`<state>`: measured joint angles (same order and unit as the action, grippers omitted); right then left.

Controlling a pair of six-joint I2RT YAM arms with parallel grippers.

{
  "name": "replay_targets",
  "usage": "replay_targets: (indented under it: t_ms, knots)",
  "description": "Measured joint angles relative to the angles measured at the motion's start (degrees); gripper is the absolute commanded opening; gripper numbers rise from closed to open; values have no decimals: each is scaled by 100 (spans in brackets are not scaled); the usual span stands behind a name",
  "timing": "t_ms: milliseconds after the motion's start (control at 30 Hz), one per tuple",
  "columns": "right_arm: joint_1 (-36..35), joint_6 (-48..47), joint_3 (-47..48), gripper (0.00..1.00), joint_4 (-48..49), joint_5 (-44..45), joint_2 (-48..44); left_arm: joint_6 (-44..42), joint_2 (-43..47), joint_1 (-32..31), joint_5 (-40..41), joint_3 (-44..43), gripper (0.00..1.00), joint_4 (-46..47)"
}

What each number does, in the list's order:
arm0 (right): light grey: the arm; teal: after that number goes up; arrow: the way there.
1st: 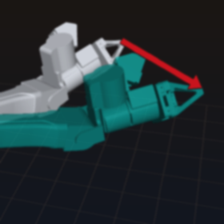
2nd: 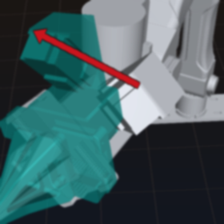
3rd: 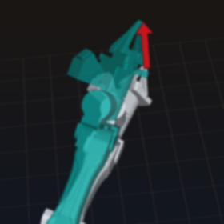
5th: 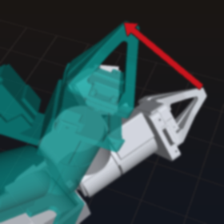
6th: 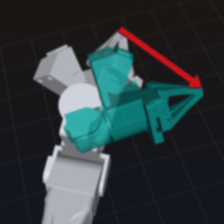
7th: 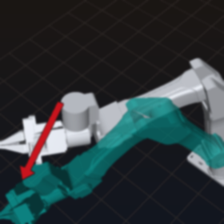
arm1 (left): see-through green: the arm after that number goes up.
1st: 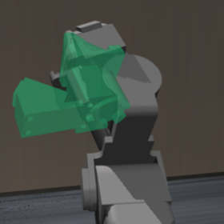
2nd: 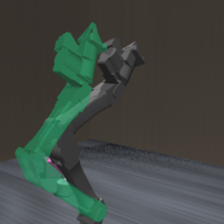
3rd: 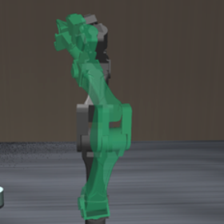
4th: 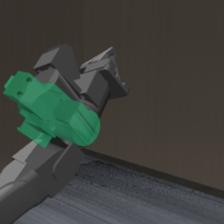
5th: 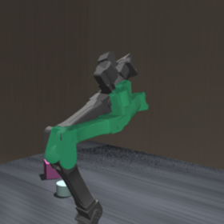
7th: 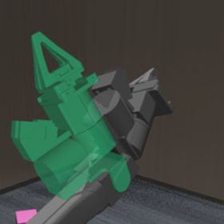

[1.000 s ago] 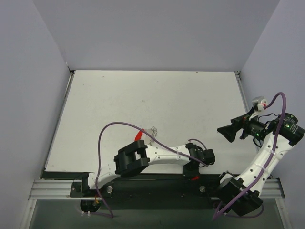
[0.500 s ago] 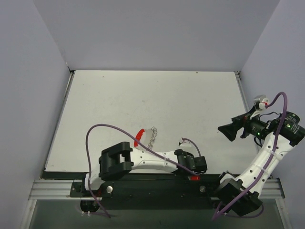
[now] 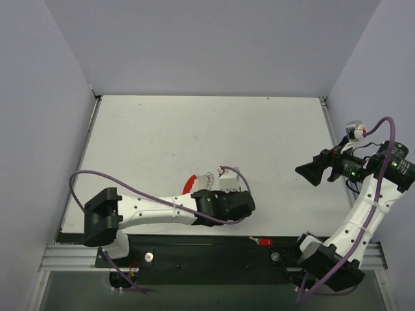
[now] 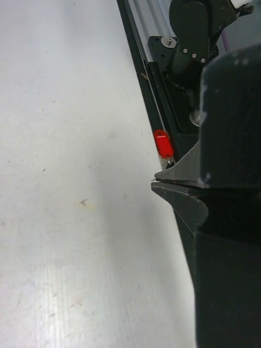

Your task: Put the keys on the keyring

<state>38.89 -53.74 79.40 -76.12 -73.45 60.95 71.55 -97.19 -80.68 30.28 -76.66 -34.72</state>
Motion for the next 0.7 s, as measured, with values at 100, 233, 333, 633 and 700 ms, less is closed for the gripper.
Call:
replay_targets:
  t_ms: [100, 233, 333, 633, 700]
  knots:
    - [-485, 275, 2, 100, 7, 254, 122, -236, 673, 372, -195, 962, 0, 516]
    - [-1408, 702, -90, 100, 26, 610, 173, -767, 1510, 990, -820, 2288, 7, 1390]
    - [-1956, 1075, -278, 100, 22, 953, 162, -1276, 1825, 1307, -1344, 2983, 15, 1943]
    - [-2240, 1604, -313, 99, 13, 1906, 452, -2741, 804, 734, -2142, 1980, 39, 1976]
    - [-2238, 1635, -313, 98, 13, 1993, 682, -2997, 442, 573, -2308, 1530, 35, 1971]
